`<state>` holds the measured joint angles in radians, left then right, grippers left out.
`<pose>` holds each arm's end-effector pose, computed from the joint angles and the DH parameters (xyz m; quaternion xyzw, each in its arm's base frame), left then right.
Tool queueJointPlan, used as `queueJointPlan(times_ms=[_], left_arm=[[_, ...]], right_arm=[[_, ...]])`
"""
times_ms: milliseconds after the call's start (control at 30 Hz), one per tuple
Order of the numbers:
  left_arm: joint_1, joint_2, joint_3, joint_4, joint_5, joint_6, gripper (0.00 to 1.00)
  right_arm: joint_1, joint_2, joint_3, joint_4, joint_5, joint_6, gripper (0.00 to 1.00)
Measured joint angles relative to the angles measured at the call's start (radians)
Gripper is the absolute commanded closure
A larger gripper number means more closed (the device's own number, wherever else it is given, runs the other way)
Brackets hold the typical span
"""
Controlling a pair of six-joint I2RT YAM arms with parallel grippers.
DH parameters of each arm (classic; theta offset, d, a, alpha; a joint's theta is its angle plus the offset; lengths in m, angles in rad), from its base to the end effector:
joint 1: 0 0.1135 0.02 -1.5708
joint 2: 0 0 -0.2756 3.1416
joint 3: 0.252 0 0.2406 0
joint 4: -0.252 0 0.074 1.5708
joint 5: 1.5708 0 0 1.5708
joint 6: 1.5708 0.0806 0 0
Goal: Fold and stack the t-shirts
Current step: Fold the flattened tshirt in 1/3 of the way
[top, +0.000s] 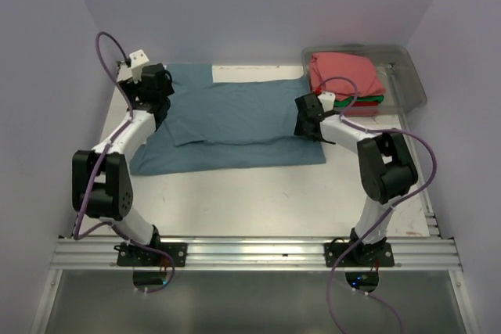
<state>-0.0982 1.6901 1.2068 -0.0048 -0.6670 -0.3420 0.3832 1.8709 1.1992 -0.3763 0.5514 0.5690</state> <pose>0.4112 0.0096 0.2676 -0.2659 0.7833 0.1675 0.5364 0.3797 0.1076 0.1551 0.1563 0.9190 -0.1198 0.3415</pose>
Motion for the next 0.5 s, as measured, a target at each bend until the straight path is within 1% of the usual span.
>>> queueJointPlan(times_ms=[200, 300, 333, 367, 400, 433, 500], left_arm=[[-0.016, -0.225, -0.097, -0.048, 0.043, -0.042, 0.0], [-0.029, -0.283, -0.114, -0.095, 0.082, -0.075, 0.0], [-0.031, -0.297, -0.121, -0.109, 0.098, -0.087, 0.0], [-0.033, -0.307, -0.129, -0.123, 0.111, -0.096, 0.0], [-0.033, -0.322, -0.143, -0.141, 0.125, -0.108, 0.03], [-0.034, -0.336, -0.159, -0.158, 0.142, -0.117, 0.06], [-0.034, -0.365, -0.195, -0.192, 0.177, -0.137, 0.24]], right_arm=[[0.007, -0.182, -0.059, 0.021, 0.003, -0.012, 0.02], [0.013, -0.251, -0.059, 0.021, 0.005, -0.012, 0.1], [0.016, -0.267, -0.059, 0.019, 0.005, -0.012, 0.45], [0.016, -0.278, -0.061, 0.019, 0.001, -0.018, 0.9], [0.018, -0.286, -0.067, 0.021, -0.011, -0.017, 1.0], [0.018, -0.291, -0.076, 0.024, -0.026, -0.017, 1.0], [0.019, -0.293, -0.099, 0.034, -0.086, -0.023, 1.0]])
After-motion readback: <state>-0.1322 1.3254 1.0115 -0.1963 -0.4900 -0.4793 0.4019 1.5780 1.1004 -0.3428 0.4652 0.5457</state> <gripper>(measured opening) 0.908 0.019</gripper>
